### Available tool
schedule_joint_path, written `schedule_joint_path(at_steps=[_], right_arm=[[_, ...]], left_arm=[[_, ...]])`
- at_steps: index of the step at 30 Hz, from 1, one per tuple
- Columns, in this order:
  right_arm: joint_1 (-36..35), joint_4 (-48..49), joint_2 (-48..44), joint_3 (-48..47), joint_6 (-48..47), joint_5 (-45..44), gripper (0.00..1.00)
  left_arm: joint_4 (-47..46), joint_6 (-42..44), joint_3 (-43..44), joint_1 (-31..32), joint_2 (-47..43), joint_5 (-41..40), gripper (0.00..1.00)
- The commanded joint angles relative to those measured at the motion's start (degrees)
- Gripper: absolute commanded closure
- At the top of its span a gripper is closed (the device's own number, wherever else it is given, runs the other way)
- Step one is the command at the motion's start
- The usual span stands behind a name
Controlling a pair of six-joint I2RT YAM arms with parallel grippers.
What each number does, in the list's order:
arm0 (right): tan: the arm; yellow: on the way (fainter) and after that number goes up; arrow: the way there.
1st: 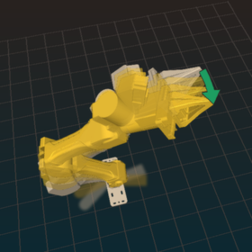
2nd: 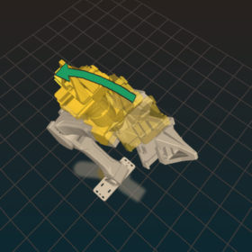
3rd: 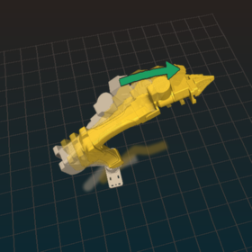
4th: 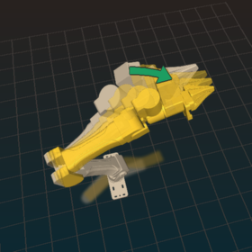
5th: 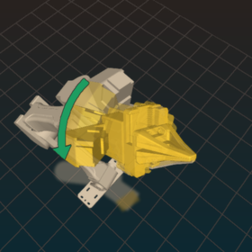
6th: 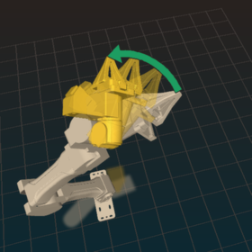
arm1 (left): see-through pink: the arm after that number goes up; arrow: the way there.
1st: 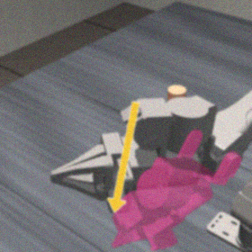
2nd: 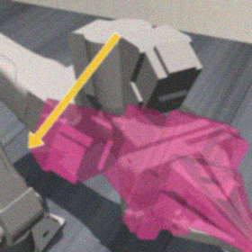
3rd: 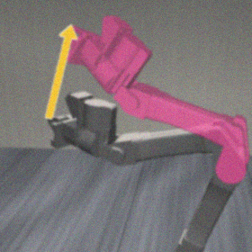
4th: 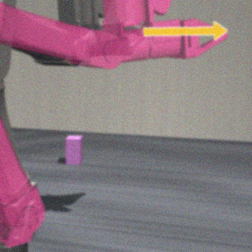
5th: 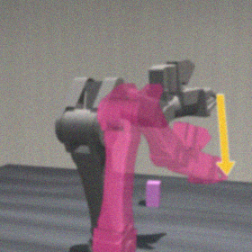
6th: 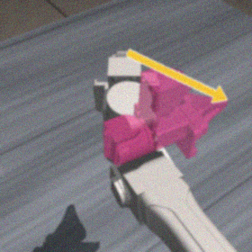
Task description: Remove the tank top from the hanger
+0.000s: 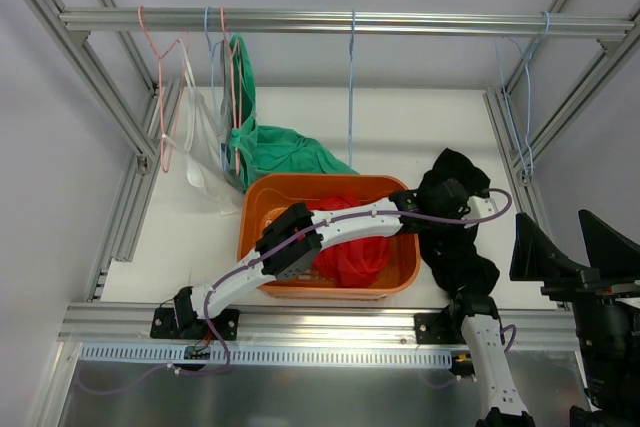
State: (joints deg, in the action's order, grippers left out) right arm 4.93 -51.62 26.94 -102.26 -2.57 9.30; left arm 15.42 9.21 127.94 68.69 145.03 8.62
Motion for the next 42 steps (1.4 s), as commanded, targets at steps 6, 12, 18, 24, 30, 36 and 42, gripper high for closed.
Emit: schedule_joint_path(at_steps=[6, 12, 18, 24, 30, 36, 42], right_arm=[[-0.8, 2.3, 0.4, -0.7, -1.1, -0.6, 0.0], [-0.8, 2.6, 0.2, -0.5, -1.6, -1.8, 0.0], [-0.8, 3.5, -0.7, 0.0, -1.9, -3.9, 0.01], [-0.8, 3.7, -1.1, -0.3, -2.4, -5.8, 0.0], [-0.8, 3.9, -0.9, -0.2, -2.6, -7.0, 0.01], [-0.8, 4.2, -1.1, 0.5, -2.0, -8.3, 0.01], [-1.1, 4.2, -1.6, 3.8, -2.2, -8.9, 0.01]], left_arm=[[4.3, -3.2, 5.2, 0.0, -6.3, -6.9, 1.0], [2.9, -5.8, 9.3, 0.0, -14.1, -15.5, 1.0], [-1.0, -6.6, 10.8, 0.4, -20.7, -17.7, 1.0], [-2.8, -5.5, 11.7, 1.0, -26.5, -27.0, 1.0], [-4.0, -2.0, 14.6, 1.0, -31.3, -26.3, 1.0], [-14.9, 5.0, 17.6, 0.8, -35.3, -22.9, 1.0], [-31.4, 14.7, 18.1, 0.7, -37.8, -25.3, 1.0]])
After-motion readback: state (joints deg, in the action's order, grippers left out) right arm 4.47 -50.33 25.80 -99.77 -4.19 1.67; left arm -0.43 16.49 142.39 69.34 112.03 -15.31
